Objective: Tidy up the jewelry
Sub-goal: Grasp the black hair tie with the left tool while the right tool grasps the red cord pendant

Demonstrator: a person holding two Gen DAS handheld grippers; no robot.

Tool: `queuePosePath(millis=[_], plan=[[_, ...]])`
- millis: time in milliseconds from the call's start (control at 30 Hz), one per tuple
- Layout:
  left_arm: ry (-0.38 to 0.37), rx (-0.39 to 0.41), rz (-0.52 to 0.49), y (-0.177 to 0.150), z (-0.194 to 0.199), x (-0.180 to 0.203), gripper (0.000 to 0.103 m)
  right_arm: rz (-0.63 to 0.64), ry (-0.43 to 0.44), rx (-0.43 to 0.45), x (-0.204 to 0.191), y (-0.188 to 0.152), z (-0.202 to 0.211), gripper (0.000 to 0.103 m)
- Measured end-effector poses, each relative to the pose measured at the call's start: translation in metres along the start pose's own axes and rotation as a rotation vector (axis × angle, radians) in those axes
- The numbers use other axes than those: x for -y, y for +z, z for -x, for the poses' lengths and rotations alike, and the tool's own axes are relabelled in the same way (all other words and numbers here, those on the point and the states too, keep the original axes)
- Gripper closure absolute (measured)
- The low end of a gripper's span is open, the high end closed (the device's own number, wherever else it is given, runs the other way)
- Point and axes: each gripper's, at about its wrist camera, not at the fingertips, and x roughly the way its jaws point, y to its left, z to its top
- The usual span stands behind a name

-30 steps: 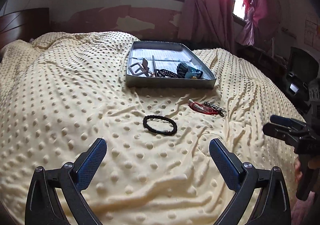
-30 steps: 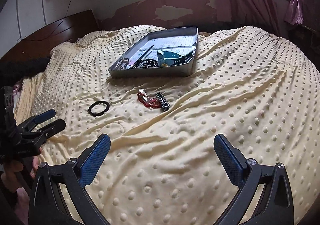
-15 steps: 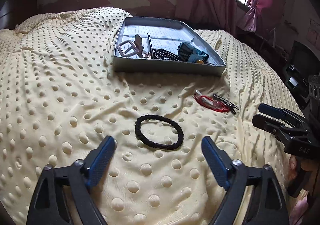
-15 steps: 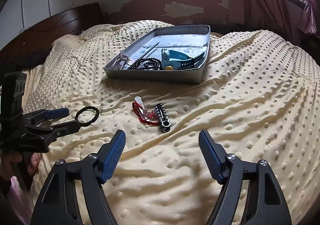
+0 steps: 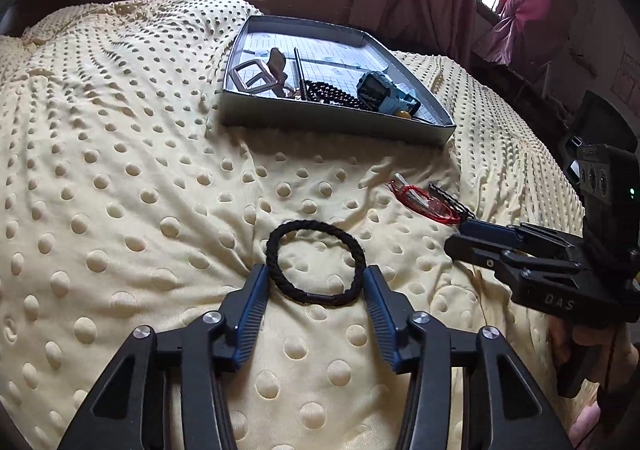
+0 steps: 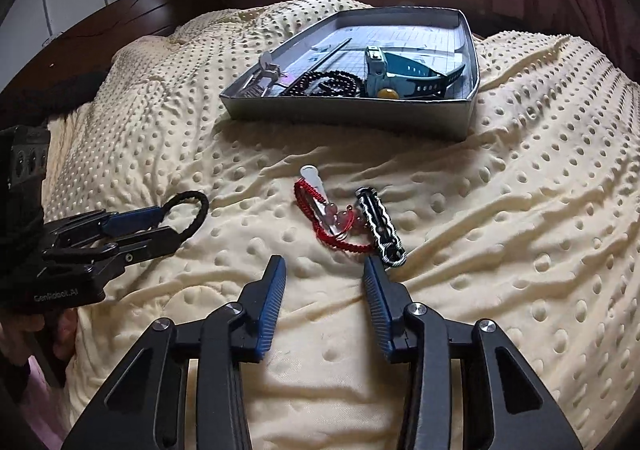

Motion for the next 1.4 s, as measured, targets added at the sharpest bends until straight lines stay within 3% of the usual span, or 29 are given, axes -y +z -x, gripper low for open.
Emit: queuePosePath(millis=[400,533,800,1033,1200,1267,1333,1400], plan=[[-0.019,-0.018,0.000,0.003,-0.012,-0.001,0.077,-0.005,-0.020,0.007,-0.002,0.016,-0.022,0.067],[-0.025,-0.018,-0.008,0.003,-0.014,0.001,0.082,0.002,-0.004,0.017,-0.003,0.017,-0.022,0.075],[-0.026,-0.017,-0.013,0.002,-0.014,0.002,0.084,0.016,0.051,0.029,-0.008,0.018,-0.017,0.075],[-0.034,-0.017,-0.003,0.002,-0.014,0.000,0.087,-0.068,0.078,0.032,0.005,0.020,-0.016,0.075],[-0.033,-0.014,-0.003,0.001,-0.014,-0.001,0.088,-0.029,0.052,0.064,0.000,0.027,-0.012,0.075],[-0.032,-0.015,0.001,0.001,-0.015,-0.001,0.096,-0.020,0.048,0.058,-0.002,0.030,-0.017,0.075],[-0.035,-0.017,0.007,0.002,-0.015,-0.003,0.096,-0.011,0.043,0.053,-0.003,0.032,-0.020,0.075],[-0.036,-0.016,0.007,0.002,-0.015,-0.002,0.096,-0.002,0.043,0.049,-0.005,0.033,-0.023,0.082]])
